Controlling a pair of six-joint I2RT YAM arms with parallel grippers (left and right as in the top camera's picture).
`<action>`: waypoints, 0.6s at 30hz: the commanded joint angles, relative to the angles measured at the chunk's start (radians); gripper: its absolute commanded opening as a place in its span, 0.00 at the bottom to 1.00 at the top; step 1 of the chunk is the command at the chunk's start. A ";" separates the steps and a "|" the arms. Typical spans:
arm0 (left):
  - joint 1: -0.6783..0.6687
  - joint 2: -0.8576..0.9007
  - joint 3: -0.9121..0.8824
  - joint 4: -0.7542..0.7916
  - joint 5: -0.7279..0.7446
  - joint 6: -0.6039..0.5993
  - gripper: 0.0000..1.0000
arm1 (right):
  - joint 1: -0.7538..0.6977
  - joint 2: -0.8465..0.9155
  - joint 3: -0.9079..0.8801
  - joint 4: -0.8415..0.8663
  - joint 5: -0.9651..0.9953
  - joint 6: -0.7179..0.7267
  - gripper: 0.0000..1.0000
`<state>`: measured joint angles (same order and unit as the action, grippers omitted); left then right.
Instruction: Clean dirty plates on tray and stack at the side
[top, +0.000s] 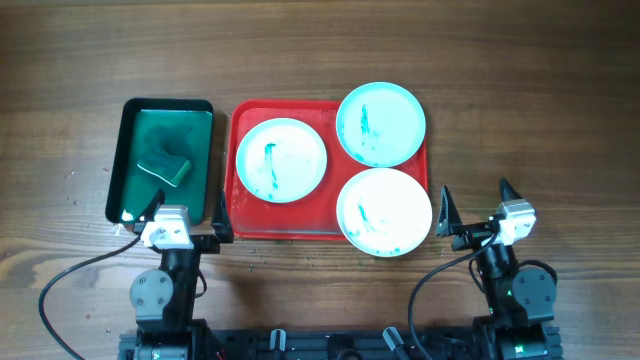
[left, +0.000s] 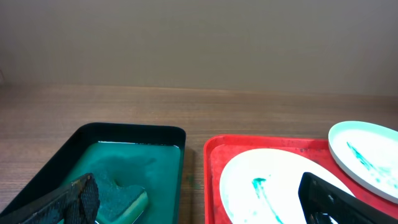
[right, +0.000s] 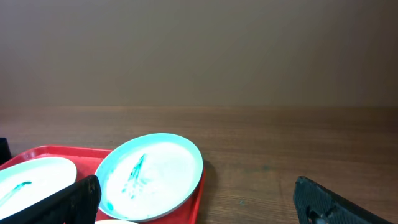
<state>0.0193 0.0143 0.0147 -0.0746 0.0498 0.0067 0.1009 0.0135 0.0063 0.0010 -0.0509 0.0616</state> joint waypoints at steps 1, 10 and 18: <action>-0.007 -0.008 -0.009 0.000 -0.006 0.012 1.00 | -0.002 -0.003 -0.001 0.002 0.013 -0.009 1.00; -0.007 -0.008 -0.009 0.009 0.054 -0.084 1.00 | -0.002 -0.003 -0.001 0.002 0.007 -0.006 1.00; -0.007 0.004 0.068 0.047 0.091 -0.395 1.00 | -0.002 0.052 -0.001 0.012 -0.111 0.242 1.00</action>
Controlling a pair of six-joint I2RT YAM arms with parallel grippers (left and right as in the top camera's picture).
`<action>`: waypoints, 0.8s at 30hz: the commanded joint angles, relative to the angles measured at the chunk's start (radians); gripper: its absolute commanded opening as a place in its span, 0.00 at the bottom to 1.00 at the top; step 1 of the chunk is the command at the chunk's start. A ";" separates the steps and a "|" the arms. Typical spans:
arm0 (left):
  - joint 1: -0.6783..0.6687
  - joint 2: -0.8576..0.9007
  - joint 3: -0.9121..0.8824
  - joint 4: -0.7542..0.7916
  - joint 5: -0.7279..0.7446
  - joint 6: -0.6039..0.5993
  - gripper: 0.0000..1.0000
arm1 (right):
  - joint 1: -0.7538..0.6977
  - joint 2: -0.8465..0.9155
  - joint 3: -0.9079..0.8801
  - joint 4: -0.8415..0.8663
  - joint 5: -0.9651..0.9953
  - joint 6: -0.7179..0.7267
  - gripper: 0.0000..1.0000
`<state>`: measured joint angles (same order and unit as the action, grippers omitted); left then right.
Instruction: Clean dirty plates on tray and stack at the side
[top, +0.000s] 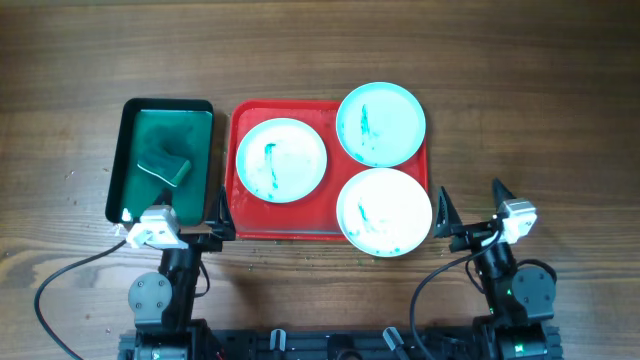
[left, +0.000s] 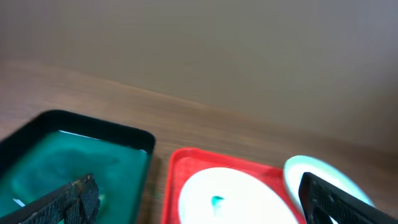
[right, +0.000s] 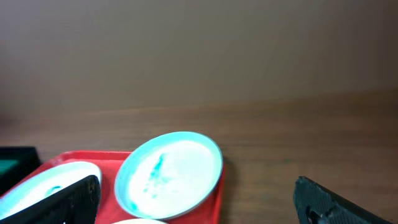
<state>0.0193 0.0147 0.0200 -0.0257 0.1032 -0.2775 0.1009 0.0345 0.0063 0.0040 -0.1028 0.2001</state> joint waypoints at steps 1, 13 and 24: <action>-0.007 0.019 0.085 -0.013 0.037 -0.124 1.00 | -0.002 0.040 -0.001 0.010 -0.074 0.112 1.00; -0.007 0.716 0.566 -0.181 0.147 -0.119 1.00 | -0.002 0.341 0.139 0.159 -0.338 0.088 1.00; -0.006 0.892 0.710 -0.346 0.249 -0.060 1.00 | 0.077 1.266 1.158 -0.537 -0.586 -0.223 1.00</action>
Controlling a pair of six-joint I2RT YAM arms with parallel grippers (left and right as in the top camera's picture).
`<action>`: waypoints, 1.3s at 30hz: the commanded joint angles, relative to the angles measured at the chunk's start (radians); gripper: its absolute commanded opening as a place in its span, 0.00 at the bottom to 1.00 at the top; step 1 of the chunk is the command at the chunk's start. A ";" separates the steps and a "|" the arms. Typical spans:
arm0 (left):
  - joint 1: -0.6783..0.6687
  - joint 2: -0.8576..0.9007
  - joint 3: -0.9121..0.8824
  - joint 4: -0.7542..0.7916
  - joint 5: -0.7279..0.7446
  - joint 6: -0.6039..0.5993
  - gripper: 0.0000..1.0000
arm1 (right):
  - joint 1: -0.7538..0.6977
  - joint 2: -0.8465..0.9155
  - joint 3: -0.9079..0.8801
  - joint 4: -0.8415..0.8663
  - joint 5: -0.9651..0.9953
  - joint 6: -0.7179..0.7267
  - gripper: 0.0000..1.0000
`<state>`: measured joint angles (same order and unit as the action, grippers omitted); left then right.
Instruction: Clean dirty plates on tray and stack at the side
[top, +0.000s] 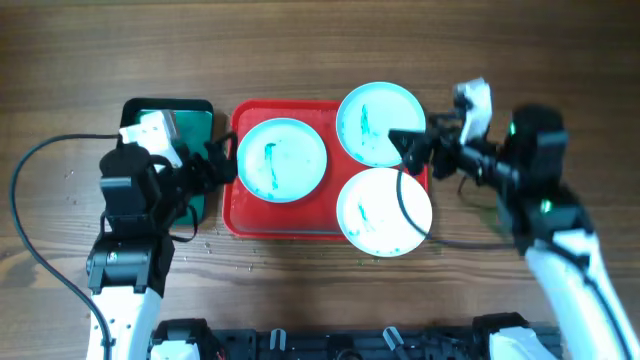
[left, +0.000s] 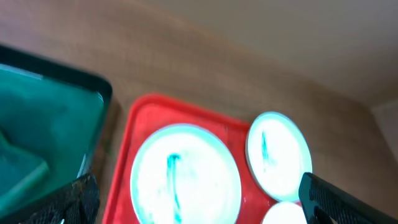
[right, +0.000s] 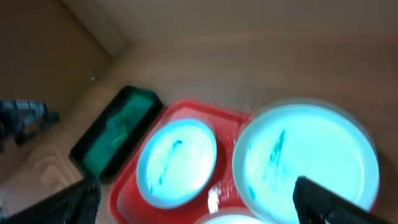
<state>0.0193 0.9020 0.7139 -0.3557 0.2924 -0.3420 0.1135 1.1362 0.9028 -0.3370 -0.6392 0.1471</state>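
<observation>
Three white plates smeared with teal sit on a red tray (top: 240, 215): a left plate (top: 281, 160), a far right plate (top: 380, 122) and a near right plate (top: 384, 212) overhanging the tray's front edge. My left gripper (top: 200, 185) hangs open above the tray's left edge, looking down on the left plate (left: 183, 174). My right gripper (top: 420, 155) is open, raised over the tray's right side above the far right plate (right: 305, 155). Neither holds anything.
A dark basin (top: 195, 120) of green water stands left of the tray, largely hidden under my left arm in the overhead view. A green sponge (left: 18, 177) lies in it. Bare wooden table (top: 520, 50) lies all around.
Both arms have risen from the table's front edge and come forward. The left gripper now hangs by the tray's left edge, the right over its right side. Plates, tray and basin are unmoved.
Both grippers first rested open and low at the table's front edge, facing the basin and tray. Then each had tilted slightly upward. Now both are raised, open and looking down on the plates, which stay where they were.
</observation>
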 joint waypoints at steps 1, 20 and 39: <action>-0.006 0.005 0.016 -0.015 0.063 -0.046 1.00 | 0.095 0.228 0.354 -0.280 -0.018 -0.190 1.00; -0.006 0.388 0.464 -0.493 -0.222 -0.138 1.00 | 0.393 0.815 0.679 -0.407 0.388 0.187 0.63; 0.104 0.668 0.463 -0.554 -0.395 -0.348 0.69 | 0.492 1.059 0.674 -0.353 0.526 0.290 0.16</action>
<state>0.1081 1.5162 1.1629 -0.9123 -0.0826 -0.6563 0.5877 2.1426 1.5642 -0.6926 -0.1291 0.4221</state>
